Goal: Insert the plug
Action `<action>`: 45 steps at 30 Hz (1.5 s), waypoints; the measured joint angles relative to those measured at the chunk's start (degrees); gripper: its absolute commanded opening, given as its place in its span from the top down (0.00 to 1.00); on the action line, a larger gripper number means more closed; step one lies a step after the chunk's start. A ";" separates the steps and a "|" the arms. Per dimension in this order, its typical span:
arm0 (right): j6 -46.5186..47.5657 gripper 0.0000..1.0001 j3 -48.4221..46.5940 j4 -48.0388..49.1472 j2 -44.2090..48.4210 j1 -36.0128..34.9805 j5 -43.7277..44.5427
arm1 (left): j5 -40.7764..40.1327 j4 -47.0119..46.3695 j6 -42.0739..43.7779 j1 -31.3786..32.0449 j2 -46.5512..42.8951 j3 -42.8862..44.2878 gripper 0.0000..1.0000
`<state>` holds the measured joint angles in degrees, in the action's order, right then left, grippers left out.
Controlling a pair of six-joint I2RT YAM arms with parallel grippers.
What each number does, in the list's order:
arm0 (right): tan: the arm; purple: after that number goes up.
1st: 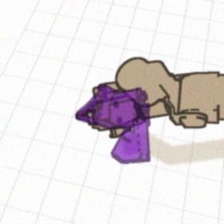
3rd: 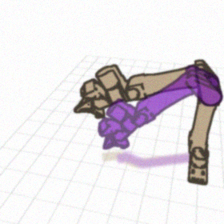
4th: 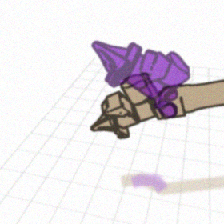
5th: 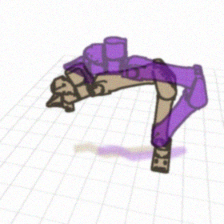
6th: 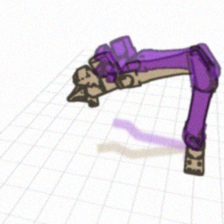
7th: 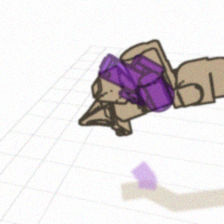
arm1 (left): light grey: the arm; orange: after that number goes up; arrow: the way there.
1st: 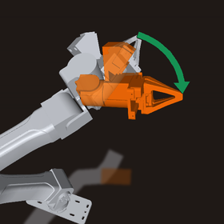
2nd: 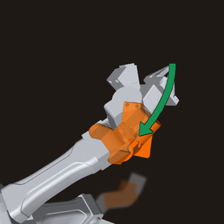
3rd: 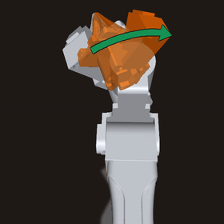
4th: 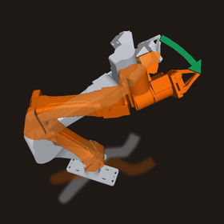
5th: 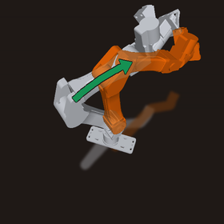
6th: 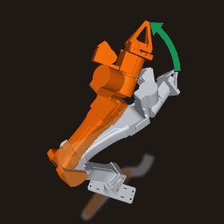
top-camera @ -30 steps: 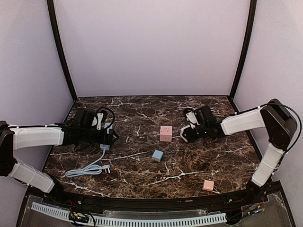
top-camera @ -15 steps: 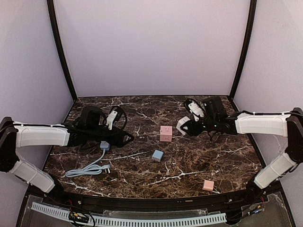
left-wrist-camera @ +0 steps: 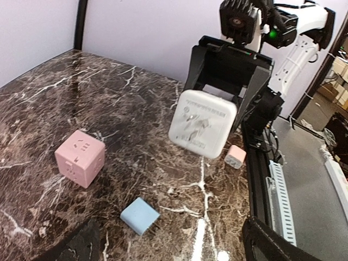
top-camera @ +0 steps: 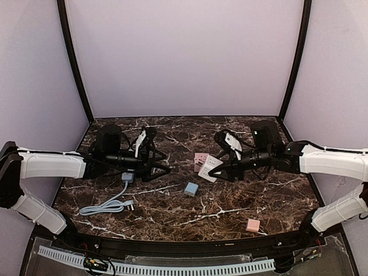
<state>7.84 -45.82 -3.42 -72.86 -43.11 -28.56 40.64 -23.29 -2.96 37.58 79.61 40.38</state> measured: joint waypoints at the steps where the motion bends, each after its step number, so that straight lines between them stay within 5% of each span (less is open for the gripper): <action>1: 0.09 0.83 -0.02 -0.26 -0.02 -0.55 -0.31 | 1.42 -0.17 0.24 0.07 0.04 0.31 0.09; 8: 0.31 0.85 -1.16 -1.09 -1.95 -3.41 -1.36 | 7.50 0.79 2.43 1.73 0.37 2.80 0.09; 17: 0.04 1.00 -3.26 -1.20 -4.13 -6.49 -1.55 | 9.53 2.01 4.07 4.24 2.58 4.37 0.09; 37: -0.39 1.00 -3.89 -1.33 -4.13 -8.76 -3.89 | 11.17 8.57 8.22 10.88 11.21 13.94 0.11; 41: -0.35 1.00 -4.11 -1.44 -4.13 -9.11 -4.68 | 11.06 10.60 9.29 12.02 13.00 15.30 0.22; 45: -0.15 1.00 -4.59 -1.66 -4.13 -9.40 -5.07 | 10.99 12.87 10.40 12.98 14.88 16.98 0.44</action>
<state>7.68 -50.41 -5.08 -76.99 -52.51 -33.63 51.64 -10.41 7.44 50.57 94.50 57.36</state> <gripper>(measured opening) 0.572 0.698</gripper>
